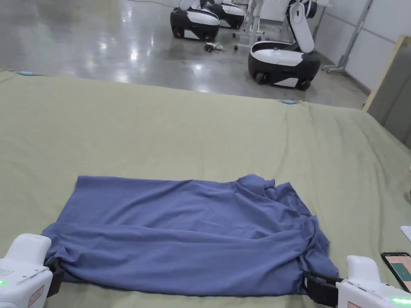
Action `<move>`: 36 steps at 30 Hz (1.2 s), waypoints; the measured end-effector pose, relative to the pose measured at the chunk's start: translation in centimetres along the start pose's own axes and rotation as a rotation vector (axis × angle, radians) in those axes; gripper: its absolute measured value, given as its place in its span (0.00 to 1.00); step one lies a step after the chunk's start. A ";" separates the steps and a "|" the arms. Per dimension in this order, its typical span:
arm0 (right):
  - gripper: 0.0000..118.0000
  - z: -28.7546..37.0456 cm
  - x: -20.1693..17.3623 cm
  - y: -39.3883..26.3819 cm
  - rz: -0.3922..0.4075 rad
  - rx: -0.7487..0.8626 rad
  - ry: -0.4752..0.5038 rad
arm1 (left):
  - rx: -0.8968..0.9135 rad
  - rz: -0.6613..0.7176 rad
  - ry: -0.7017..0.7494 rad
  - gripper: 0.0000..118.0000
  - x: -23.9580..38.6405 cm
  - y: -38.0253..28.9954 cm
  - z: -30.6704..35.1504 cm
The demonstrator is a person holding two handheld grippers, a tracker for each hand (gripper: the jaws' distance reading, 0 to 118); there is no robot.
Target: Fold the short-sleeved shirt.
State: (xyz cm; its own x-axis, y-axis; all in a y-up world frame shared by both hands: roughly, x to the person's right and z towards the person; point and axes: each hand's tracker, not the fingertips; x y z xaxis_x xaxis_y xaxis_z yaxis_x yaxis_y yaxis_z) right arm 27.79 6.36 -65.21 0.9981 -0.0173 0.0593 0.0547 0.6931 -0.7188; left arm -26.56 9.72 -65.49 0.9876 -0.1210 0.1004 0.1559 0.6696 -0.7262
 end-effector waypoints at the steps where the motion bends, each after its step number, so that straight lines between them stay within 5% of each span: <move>1: 0.79 -0.6 0.2 0.3 -0.028 -0.050 0.043 | -0.012 -0.005 -0.005 0.08 -0.3 0.1 -0.2; 3: 0.50 -1.2 0.1 0.8 -0.054 -0.078 0.010 | -0.021 -0.006 -0.005 0.07 -0.5 -0.2 -0.2; 5: 0.35 -0.2 0.3 1.2 -0.019 -0.061 0.044 | -0.028 0.010 -0.014 0.07 -1.3 -0.3 -0.3; 6: 0.15 0.4 0.5 1.5 -0.001 -0.051 0.040 | -0.027 0.013 -0.019 0.07 -1.3 -0.2 0.1; 7: 0.15 1.5 0.6 1.7 -0.014 -0.024 0.111 | -0.016 0.013 -0.018 0.07 -1.2 0.0 0.7; 10: 0.15 5.1 -0.1 2.5 0.045 0.060 0.092 | 0.030 0.001 -0.017 0.07 -1.2 0.9 2.8; 19: 0.15 13.9 0.3 2.5 -0.023 0.058 0.169 | 0.124 -0.033 -0.017 0.07 -3.2 1.0 10.7; 26: 0.15 11.7 1.3 -4.3 -0.122 -0.091 0.185 | -0.006 0.027 -0.069 0.07 -3.3 -4.4 10.5; 31: 0.19 10.7 0.1 -6.4 -0.113 -0.103 0.138 | -0.009 0.032 -0.072 0.07 -3.0 -6.4 9.1; 32: 0.32 11.1 0.0 -6.1 -0.108 -0.081 0.082 | 0.002 0.038 -0.073 0.15 -3.2 -6.4 9.3; 33: 0.60 11.5 -0.1 -5.8 -0.091 -0.062 0.030 | -0.002 0.046 -0.068 0.53 -3.3 -6.2 9.6; 34: 0.76 12.4 -0.4 -5.4 -0.069 -0.026 -0.005 | 0.009 0.050 -0.058 0.83 -3.5 -6.0 10.2; 35: 0.80 13.7 -0.8 -4.9 -0.048 0.045 -0.005 | 0.063 0.045 -0.034 0.95 -3.5 -5.8 11.1; 36: 0.80 15.0 -1.2 -4.3 -0.029 0.121 -0.001 | 0.146 0.055 -0.030 0.96 -3.2 -5.5 12.4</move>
State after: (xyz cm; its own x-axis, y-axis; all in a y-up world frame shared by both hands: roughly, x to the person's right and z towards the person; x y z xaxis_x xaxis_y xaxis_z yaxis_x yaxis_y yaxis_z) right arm 25.88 14.21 -51.74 0.9961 -0.0378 0.0801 0.0799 0.7743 -0.6278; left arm -30.36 15.52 -53.44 0.9946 -0.0604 0.0848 0.1003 0.7741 -0.6250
